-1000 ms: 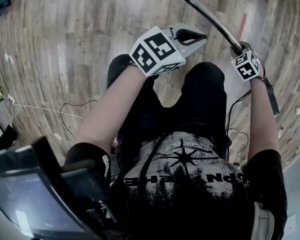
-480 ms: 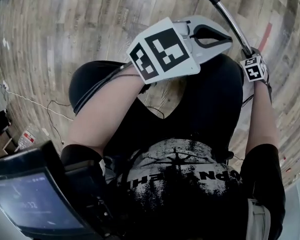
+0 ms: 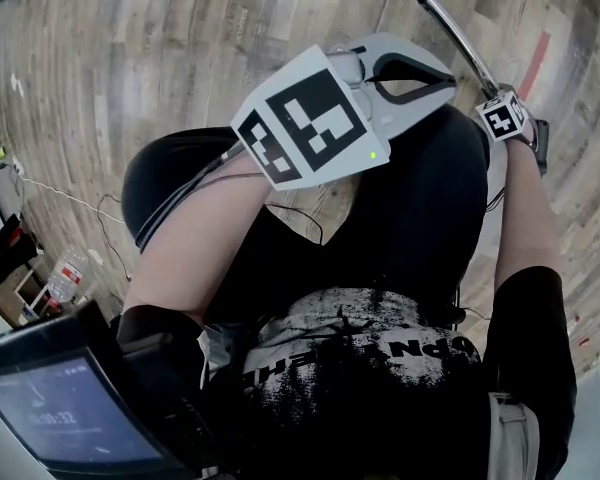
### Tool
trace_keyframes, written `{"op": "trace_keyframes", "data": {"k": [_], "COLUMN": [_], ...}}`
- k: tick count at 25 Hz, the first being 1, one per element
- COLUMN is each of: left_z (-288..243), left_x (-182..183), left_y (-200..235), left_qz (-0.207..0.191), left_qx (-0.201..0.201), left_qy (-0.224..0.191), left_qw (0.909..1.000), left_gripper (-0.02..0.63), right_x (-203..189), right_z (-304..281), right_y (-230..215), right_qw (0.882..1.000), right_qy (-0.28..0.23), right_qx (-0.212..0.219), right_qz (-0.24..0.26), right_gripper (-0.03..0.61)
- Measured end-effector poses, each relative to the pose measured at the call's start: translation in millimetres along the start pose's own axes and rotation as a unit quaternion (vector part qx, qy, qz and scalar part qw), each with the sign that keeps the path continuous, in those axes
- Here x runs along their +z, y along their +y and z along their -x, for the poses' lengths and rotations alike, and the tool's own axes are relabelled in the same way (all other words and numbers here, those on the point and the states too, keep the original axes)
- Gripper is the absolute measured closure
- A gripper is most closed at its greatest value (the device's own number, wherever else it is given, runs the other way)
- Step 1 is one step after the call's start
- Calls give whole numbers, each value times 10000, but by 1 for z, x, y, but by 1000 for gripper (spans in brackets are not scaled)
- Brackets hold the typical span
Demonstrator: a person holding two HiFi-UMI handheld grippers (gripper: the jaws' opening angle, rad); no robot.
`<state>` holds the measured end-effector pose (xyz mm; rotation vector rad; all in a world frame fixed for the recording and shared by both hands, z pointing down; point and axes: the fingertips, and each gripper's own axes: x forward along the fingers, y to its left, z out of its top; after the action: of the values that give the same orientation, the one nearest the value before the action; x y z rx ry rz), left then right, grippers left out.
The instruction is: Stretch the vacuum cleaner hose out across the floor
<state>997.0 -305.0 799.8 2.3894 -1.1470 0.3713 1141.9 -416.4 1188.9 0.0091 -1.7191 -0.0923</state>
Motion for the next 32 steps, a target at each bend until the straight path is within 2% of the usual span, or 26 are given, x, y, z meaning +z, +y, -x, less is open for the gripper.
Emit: {"op": "trace_keyframes", "data": {"k": [7, 9, 11, 12, 16, 18, 21, 23, 25, 27, 28, 32], "left_z": [0, 3, 4, 3, -1, -2, -2, -3, -3, -2, -2, -3], "left_x": [-3, -1, 1, 1, -2, -2, -2, -3, -5, -6, -6, -5], "left_y": [7, 9, 8, 7, 5, 4, 3, 2, 3, 2, 2, 0], "left_qz": [75, 96, 93, 81, 43, 52, 52, 38, 38, 53, 55, 25], "left_qx": [102, 163, 166, 154, 93, 71, 53, 48, 55, 55, 54, 50], "left_qy": [119, 80, 43, 43, 113, 123, 125, 144, 167, 182, 191, 188], "left_qw": [9998, 9998, 9998, 9998, 9999, 9999, 9999, 9999, 9998, 9998, 9998, 9998], "left_gripper": [612, 612, 612, 613, 612, 612, 614, 612, 612, 612, 612, 612], "right_x": [-14, -18, -8, -4, -4, -7, -14, -18, -13, -8, -10, -27], "right_z": [-7, -8, -7, -6, -9, -9, -10, -12, -15, -13, -13, -11], "right_y": [10, 29, 53, 56, 28, 25, 26, 28, 45, 75, 83, 84], "right_qw": [9975, 9925, 9851, 9844, 9944, 9945, 9927, 9927, 9894, 9787, 9750, 9747], "right_qy": [472, 639, 468, 379, 334, 357, 398, 417, 327, 249, 270, 411], "right_qx": [508, 1005, 1601, 1667, 973, 920, 927, 901, 1200, 1798, 1959, 1979], "right_qz": [-123, -292, -414, -411, -229, -359, -658, -688, -745, -957, -1009, -958], "right_gripper": [509, 494, 461, 445, 395, 396, 352, 338, 301, 283, 284, 304]}}
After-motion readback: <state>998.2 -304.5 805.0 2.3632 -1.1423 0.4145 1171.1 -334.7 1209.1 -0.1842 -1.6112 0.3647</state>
